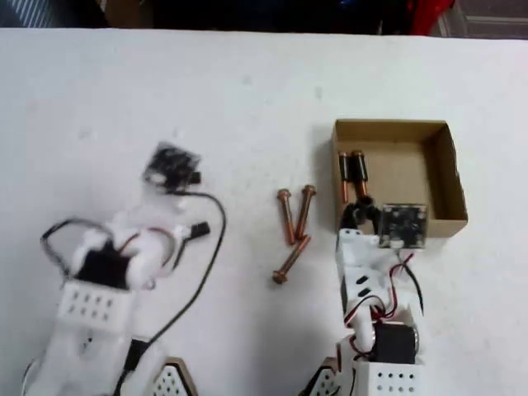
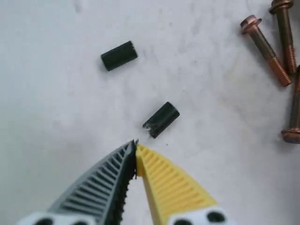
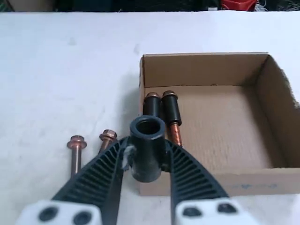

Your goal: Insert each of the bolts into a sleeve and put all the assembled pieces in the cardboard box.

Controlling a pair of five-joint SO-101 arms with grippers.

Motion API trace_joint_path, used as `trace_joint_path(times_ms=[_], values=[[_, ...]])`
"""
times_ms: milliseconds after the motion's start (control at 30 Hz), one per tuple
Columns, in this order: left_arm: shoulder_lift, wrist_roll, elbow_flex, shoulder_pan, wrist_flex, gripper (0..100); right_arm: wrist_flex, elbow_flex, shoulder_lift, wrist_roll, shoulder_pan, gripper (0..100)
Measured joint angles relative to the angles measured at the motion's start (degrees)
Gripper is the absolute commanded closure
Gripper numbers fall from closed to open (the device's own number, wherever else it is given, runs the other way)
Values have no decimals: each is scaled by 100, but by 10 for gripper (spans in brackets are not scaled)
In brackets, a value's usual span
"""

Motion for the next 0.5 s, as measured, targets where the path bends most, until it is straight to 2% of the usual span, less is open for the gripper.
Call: trace_joint_path(times_ms=[133, 300, 500], values=[[1108, 281, -598, 589, -176, 976, -360, 176, 0, -202, 431, 981], [2611, 932, -1600, 1152, -193, 976, -905, 598, 0, -211, 519, 981], [4580, 2022, -2980, 1310, -202, 976, -1108, 721, 0, -211, 563, 981]])
